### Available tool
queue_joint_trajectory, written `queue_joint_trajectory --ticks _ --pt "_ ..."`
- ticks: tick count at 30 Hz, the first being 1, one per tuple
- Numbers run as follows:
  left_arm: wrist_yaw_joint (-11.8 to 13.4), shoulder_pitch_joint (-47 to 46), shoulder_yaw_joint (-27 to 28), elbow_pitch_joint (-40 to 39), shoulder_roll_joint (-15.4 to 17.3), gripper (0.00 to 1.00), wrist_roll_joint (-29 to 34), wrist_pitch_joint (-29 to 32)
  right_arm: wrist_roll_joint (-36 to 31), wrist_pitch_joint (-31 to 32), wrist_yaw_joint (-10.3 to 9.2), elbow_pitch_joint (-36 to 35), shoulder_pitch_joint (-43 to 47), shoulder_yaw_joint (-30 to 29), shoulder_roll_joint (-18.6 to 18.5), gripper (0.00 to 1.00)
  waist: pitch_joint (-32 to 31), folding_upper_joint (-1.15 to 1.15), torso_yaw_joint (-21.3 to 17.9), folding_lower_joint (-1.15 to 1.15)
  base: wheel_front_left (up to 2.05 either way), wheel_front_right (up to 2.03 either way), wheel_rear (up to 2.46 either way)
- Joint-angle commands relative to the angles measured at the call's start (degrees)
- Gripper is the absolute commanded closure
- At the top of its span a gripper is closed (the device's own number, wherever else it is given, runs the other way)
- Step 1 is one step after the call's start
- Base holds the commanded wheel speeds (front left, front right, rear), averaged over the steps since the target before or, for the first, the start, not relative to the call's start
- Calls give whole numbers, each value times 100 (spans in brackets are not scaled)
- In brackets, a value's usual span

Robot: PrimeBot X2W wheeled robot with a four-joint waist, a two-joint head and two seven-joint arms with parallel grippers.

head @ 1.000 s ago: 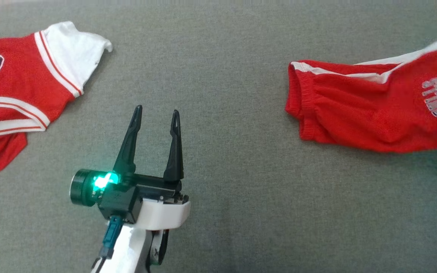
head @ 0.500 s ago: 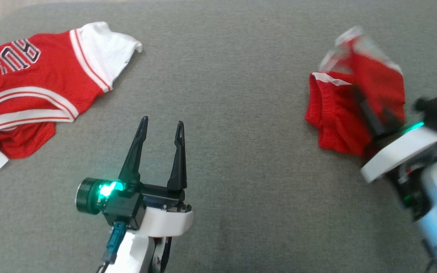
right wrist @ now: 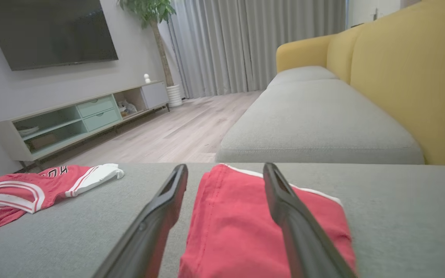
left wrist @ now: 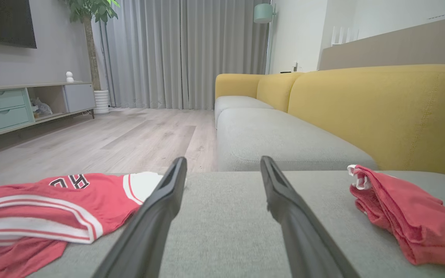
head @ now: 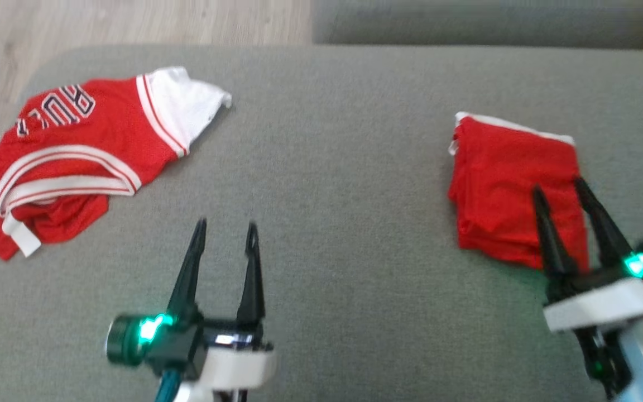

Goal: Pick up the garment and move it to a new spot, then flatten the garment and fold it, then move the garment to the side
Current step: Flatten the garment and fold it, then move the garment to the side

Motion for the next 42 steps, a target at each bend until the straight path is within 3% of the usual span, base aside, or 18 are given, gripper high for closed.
queue_joint_trajectory --ticks 1,8,17,36,42 --pt "44 29 250 -222 16 0 66 -29 -105 -57 -4 -334 116 -106 7 0 -196 0 -76 1 0 0 0" --pt "40 713 382 -272 16 0 234 -29 -756 -62 -4 -719 1296 -801 501 0 -641 0 -164 1 0 0 0" --pt "-39 1001 610 -249 16 0 382 -29 -1042 -63 -4 -763 1641 -1017 850 0 -850 0 -215 1 0 0 0" --pt "-147 881 701 -225 16 0 501 -29 -1211 -63 -4 -752 1655 -1084 860 0 -760 0 -170 1 0 0 0" --pt "-59 826 748 -270 16 0 484 -29 -1279 -63 -4 -705 1623 -1169 879 0 -656 0 -161 1 0 0 0"
